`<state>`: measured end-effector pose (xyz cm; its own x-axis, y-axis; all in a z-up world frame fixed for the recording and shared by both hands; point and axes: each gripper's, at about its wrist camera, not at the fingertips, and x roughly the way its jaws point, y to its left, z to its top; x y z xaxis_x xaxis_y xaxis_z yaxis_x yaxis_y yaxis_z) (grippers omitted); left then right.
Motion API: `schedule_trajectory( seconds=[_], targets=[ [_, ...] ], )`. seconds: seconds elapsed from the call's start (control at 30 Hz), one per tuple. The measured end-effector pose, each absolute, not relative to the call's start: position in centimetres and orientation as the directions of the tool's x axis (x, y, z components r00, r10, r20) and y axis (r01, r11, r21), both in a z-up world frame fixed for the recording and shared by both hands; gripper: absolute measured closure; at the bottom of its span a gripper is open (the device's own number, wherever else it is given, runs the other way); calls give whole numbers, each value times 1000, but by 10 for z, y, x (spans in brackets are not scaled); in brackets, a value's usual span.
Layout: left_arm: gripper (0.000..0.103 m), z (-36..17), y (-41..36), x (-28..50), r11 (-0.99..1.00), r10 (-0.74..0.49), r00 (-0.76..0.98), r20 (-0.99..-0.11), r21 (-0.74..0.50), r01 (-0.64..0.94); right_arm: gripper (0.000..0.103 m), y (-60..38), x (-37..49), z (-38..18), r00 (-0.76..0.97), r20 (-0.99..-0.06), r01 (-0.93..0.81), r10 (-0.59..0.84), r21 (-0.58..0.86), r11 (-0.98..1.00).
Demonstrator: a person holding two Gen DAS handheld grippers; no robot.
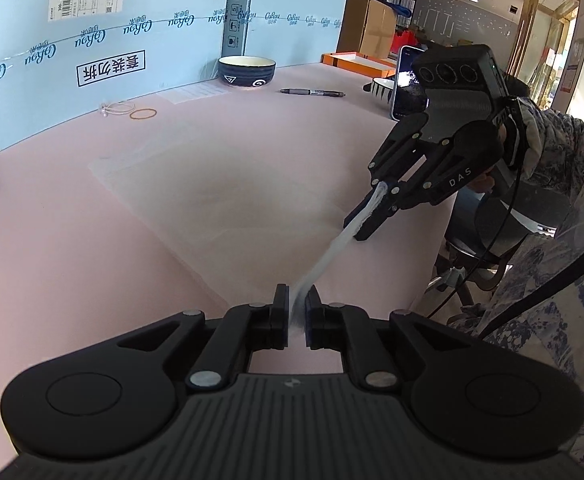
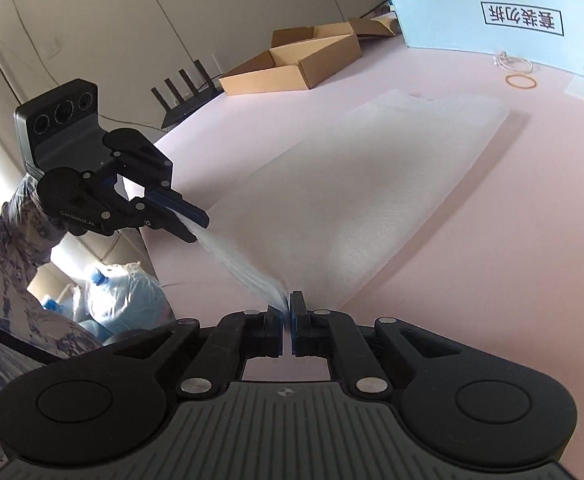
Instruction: Fold shopping bag
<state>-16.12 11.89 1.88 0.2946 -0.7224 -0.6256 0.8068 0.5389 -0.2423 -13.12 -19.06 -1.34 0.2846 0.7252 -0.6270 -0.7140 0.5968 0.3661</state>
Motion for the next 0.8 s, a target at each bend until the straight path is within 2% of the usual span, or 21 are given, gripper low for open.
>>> schedule_trajectory(
  seconds=[0.1,0.27,0.37,0.43,0.53,0.67,0.8],
  targets=[
    [95,18,129,-144,552,-752,275,-599,-346,759,99,-198,-125,-16,283,-608,-670,742,428,607],
    [94,6,136,-124,602,-742,278,-609,-425,676,98,-209,-115,-20,286,-576,-593,766,521,614],
    [94,-2,137,-118,628,-727,280,-627,-441,641,92,-209,-116,-15,323,-573,-603,753,489,630],
    [94,-6,139,-117,635,-723,278,-633,-448,630,80,-210,-119,-11,352,-570,-611,742,461,643],
    [92,-7,141,-119,641,-720,282,-635,-453,620,79,-213,-124,-7,392,-582,-626,713,400,670],
    [83,-6,148,-118,666,-708,314,-633,-449,596,78,-218,-131,-6,437,-583,-617,684,359,700],
    [74,3,159,-117,719,-670,405,-622,-408,563,78,-226,-145,3,519,-520,-600,679,344,722]
  ],
)
